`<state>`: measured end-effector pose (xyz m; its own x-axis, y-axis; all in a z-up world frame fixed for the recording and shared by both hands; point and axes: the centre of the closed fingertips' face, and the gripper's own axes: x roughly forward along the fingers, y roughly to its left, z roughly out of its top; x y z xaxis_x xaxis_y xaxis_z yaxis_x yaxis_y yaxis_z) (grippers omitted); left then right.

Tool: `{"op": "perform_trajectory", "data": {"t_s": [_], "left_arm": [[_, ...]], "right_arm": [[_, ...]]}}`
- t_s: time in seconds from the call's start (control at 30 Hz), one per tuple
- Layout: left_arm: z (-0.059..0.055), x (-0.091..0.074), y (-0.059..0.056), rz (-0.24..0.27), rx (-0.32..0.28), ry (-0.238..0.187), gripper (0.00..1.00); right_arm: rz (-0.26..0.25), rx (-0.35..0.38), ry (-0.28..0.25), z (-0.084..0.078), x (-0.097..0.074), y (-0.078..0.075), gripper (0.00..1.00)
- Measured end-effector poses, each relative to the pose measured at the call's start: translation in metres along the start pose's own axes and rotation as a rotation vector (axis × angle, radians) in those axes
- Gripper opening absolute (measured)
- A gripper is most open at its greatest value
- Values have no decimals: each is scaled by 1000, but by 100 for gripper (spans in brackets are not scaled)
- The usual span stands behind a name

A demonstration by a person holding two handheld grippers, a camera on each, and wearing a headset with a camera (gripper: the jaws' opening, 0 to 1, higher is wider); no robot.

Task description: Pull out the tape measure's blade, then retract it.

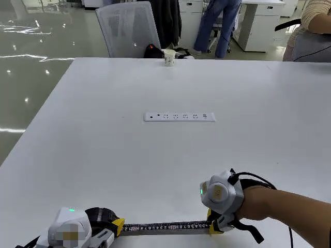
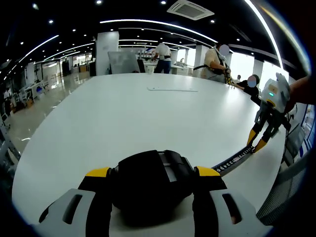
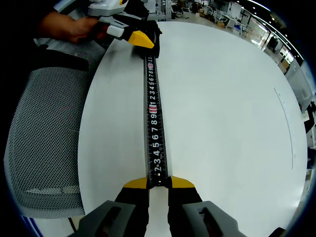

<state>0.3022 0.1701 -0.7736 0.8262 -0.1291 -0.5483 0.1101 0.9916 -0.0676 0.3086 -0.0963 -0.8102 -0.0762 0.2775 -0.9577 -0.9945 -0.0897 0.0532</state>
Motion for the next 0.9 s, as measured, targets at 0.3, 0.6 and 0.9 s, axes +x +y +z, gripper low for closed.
{"op": "perform_trajectory", "data": {"t_s": [0.3,0.6,0.9], "left_arm": [[0,0,0,0,1,0,61],[1,1,0,0,1,-1,61],[1,0,0,-1,3,-4,61]], "right_arm": [[-3,-1,-16,1,0,0,10],[-2,21,-20,3,1,-1,10],[-4,23,-16,7,2,-1,10]]}}
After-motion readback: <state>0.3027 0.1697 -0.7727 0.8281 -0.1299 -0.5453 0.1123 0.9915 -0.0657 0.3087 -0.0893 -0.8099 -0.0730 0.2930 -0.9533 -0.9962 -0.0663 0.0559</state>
